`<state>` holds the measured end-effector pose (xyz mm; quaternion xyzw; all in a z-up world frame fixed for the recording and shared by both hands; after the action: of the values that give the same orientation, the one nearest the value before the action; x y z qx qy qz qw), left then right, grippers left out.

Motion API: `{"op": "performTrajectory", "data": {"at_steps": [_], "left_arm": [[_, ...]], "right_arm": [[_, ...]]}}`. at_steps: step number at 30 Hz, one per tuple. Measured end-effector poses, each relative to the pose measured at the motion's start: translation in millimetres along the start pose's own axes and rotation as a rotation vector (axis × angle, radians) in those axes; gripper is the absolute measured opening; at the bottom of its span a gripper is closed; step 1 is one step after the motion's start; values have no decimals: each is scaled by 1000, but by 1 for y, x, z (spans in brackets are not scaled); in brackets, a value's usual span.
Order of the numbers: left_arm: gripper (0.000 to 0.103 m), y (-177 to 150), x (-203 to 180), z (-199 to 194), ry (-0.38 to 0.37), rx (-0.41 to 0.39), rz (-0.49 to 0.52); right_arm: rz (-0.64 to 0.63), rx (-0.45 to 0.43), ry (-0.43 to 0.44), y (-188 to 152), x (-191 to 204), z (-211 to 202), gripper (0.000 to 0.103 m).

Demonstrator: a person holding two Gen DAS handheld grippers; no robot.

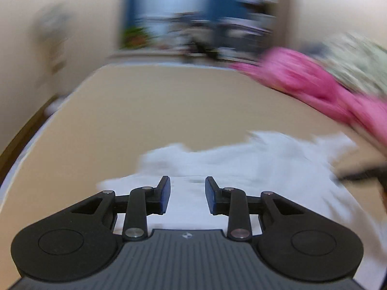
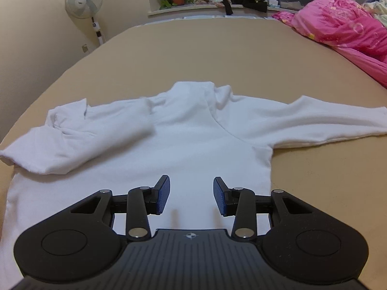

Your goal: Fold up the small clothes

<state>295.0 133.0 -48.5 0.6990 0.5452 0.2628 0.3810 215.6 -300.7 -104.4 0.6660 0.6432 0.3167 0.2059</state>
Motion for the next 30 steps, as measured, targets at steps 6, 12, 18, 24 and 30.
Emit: {"op": "performTrajectory", "data": {"at_steps": [6, 12, 18, 24, 30], "left_arm": [[35, -3, 57, 12, 276, 146, -178], [38, 1, 57, 13, 273, 165, -189], [45, 2, 49, 12, 277, 159, -191], [45, -2, 55, 16, 300, 168, -214], [45, -3, 56, 16, 305, 164, -210]], "right_arm": [[23, -18, 55, -2, 11, 7, 33], [62, -48, 79, 0, 17, 7, 24], [80, -38, 114, 0, 20, 17, 24], [174, -16, 197, 5, 27, 38, 33], [303, 15, 316, 11, 34, 68, 38]]}}
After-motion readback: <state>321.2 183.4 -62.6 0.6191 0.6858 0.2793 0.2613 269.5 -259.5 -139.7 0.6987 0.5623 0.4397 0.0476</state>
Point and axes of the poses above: each gripper's, at about its wrist camera, not at the fingertips, and z roughly the way its jaws point, x to its left, y to its top, the point moved 1 cm from there along z, roughly the way its jaws point, and after that the axes turned 2 degrees about z, right-handed, at the moved point
